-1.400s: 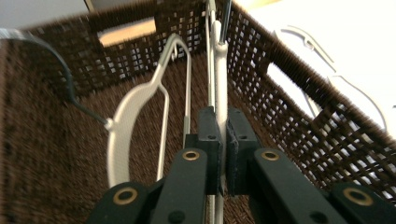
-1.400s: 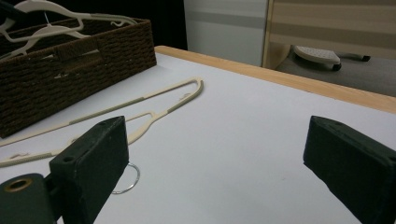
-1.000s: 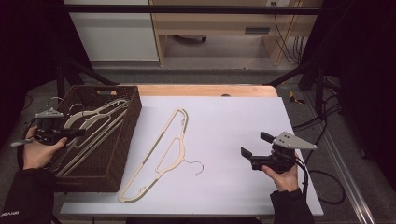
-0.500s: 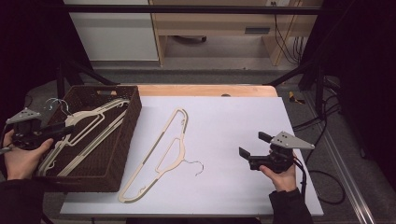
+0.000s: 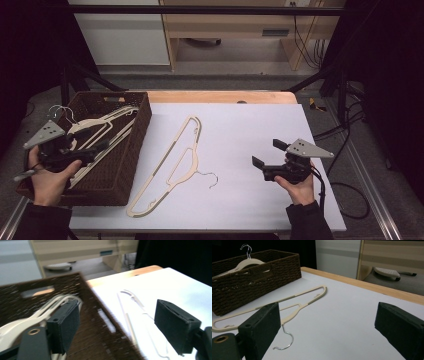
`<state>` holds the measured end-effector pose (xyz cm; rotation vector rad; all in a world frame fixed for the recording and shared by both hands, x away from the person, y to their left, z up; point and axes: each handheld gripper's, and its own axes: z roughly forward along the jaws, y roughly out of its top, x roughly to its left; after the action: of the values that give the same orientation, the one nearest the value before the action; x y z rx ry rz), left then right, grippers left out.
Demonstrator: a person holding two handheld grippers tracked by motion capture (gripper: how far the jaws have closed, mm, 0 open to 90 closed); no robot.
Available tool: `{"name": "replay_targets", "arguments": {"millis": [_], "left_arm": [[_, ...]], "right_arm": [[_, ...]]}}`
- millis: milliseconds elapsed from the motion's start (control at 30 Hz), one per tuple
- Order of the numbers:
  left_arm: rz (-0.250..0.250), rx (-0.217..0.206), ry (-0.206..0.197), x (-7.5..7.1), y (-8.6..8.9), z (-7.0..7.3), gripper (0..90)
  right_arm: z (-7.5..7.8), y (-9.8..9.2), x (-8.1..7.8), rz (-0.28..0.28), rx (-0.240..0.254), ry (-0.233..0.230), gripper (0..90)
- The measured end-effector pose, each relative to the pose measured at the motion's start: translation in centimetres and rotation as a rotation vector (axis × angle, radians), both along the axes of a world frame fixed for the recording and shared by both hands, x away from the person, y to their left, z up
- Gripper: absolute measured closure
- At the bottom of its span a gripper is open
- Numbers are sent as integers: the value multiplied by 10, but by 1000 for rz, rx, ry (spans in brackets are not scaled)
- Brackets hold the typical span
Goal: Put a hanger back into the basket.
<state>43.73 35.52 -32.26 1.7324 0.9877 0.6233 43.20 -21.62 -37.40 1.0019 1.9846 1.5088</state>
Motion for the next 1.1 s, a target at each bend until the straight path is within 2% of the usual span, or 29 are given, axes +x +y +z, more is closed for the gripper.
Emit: {"name": "replay_targets", "arguments": {"millis": [33, 67, 100, 133, 167, 200, 267, 300, 333, 367, 400, 433, 533, 567, 600, 633, 667, 700, 767, 867, 900, 1000, 1033, 1067, 1100], "left_arm": [[-30, 11, -12, -4, -14, -1, 175], [-30, 11, -12, -4, -14, -1, 163], [-61, 8, -13, -7, -29, -3, 153], [-61, 8, -13, -7, -29, -3, 141], [-95, 18, -11, -11, -43, -6, 128], [-104, 11, -13, -13, -51, -8, 120], [-120, 13, -16, -15, -58, -10, 113], [-148, 15, -15, -18, -70, -14, 107], [-148, 15, -15, -18, -70, -14, 107], [-173, 24, -5, -20, -81, -19, 102], [-173, 24, -5, -20, -81, -19, 96], [-190, 38, -2, -23, -92, -26, 96], [-217, 49, 16, -25, -101, -33, 95], [-240, 63, 26, -27, -111, -42, 95], [-240, 63, 26, -27, -111, -42, 97], [-263, 59, 42, -28, -118, -50, 99], [-263, 59, 42, -28, -118, -50, 98], [-278, 66, 58, -26, -123, -57, 98], [-297, 80, 77, -25, -129, -67, 100], [-309, 74, 86, -26, -131, -74, 107], [-317, 84, 104, -28, -132, -79, 107], [-318, 87, 109, -30, -131, -83, 117], [-325, 94, 117, -32, -130, -87, 118], [-325, 94, 117, -32, -130, -87, 119], [-330, 107, 126, -33, -131, -90, 123]], "right_arm": [[0, 1, 0, 8, -3, 1, 70], [0, 1, 0, 8, -3, 1, 70], [1, 5, 2, 16, -5, 0, 70], [1, 6, 2, 20, -9, 1, 70], [1, 8, 2, 24, -9, 2, 71], [1, 10, 3, 26, -8, 1, 72], [1, 14, 5, 33, -9, 2, 71], [0, 16, 6, 37, -8, 5, 72], [0, 16, 6, 37, -8, 5, 72], [-1, 20, 8, 43, -10, 10, 73], [-1, 20, 8, 43, -10, 10, 73], [-3, 25, 11, 53, -18, 17, 74], [-5, 33, 14, 67, -30, 26, 76], [-6, 37, 14, 69, -31, 29, 77], [-6, 37, 14, 69, -31, 29, 77], [-8, 44, 16, 85, -44, 37, 78], [-8, 44, 16, 85, -44, 37, 78], [-9, 46, 17, 95, -55, 38, 80], [-14, 60, 21, 120, -73, 53, 86], [-17, 68, 24, 132, -86, 61, 90], [-20, 78, 26, 144, -94, 74, 99], [-24, 88, 29, 169, -109, 80, 114], [-28, 100, 32, 185, -127, 96, 136], [-28, 100, 32, 185, -127, 96, 136], [-32, 109, 35, 204, -144, 111, 146]]}}
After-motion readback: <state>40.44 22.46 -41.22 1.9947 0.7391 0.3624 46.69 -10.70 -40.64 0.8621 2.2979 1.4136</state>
